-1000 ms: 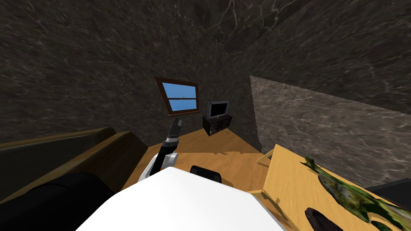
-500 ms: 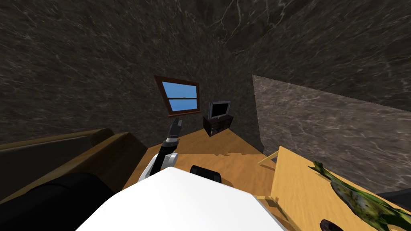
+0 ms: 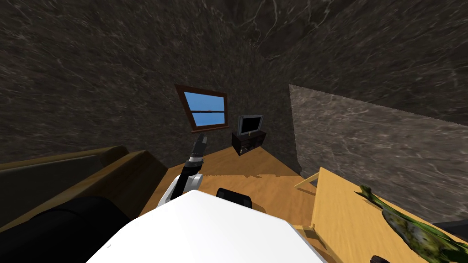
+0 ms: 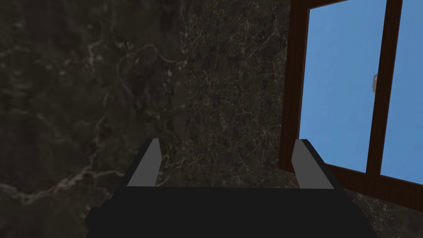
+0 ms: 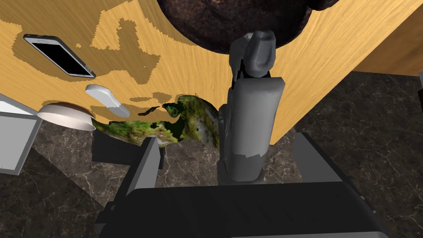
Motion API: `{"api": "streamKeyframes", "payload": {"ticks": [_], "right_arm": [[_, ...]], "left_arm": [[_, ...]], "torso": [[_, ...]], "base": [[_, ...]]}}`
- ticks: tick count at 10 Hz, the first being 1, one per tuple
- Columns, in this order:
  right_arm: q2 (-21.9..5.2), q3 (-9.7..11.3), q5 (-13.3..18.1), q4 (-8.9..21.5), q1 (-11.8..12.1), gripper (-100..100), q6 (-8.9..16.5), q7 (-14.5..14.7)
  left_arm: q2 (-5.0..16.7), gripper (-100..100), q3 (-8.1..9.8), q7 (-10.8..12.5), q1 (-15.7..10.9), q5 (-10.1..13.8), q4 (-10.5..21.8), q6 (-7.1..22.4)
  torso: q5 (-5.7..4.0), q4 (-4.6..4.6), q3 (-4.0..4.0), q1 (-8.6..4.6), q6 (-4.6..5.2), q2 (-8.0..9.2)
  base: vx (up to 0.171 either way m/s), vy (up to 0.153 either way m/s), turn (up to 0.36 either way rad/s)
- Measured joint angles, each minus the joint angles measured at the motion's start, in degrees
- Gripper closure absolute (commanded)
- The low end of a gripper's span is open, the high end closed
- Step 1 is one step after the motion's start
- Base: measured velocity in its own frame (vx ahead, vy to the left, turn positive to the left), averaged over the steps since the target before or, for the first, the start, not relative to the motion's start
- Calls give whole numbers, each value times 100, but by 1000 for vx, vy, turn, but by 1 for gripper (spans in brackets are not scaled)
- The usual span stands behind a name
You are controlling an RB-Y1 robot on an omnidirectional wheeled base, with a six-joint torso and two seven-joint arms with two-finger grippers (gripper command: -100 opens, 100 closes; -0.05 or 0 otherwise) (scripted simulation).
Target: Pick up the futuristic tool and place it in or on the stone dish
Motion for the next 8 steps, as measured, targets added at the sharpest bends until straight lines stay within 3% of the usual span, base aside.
{"api": "streamKeyframes", "payload": {"ticks": [1, 2, 3, 5, 7, 8], "right_arm": [[0, 0, 0, 0, 0, -100, 0, 0], [0, 0, 0, 0, 0, 0, 0, 0], [0, 0, 0, 0, 0, -100, 0, 0], [383, -128, 173, 266, -474, -100, 174, 143], [347, -559, 117, 17, -507, -100, 551, 526], [376, -519, 138, 115, -599, -100, 605, 639]], "left_arm": [[0, 0, 0, 0, 0, 0, 0, 0], [0, 0, 0, 0, 0, 0, 0, 0], [0, 0, 0, 0, 0, 0, 0, 0], [0, 0, 0, 0, -1, 0, 0, 0], [0, 0, 0, 0, 0, 0, 0, 0], [0, 0, 0, 0, 0, 0, 0, 0]], "torso": [[0, 0, 0, 0, 0, 1], [0, 0, 1, -1, 0, 1], [0, 0, 1, -1, 0, 1], [-6, 8, 21, -12, 1, 36], [-1, 4, 8, -6, -1, 13], [-1, 1, 2, -4, 0, 3]], "base": [[0, 0, 0], [0, 0, 0], [-79, -26, -200], [-88, -21, -56], [-5, -11, 10], [11, 1, -1]]}}
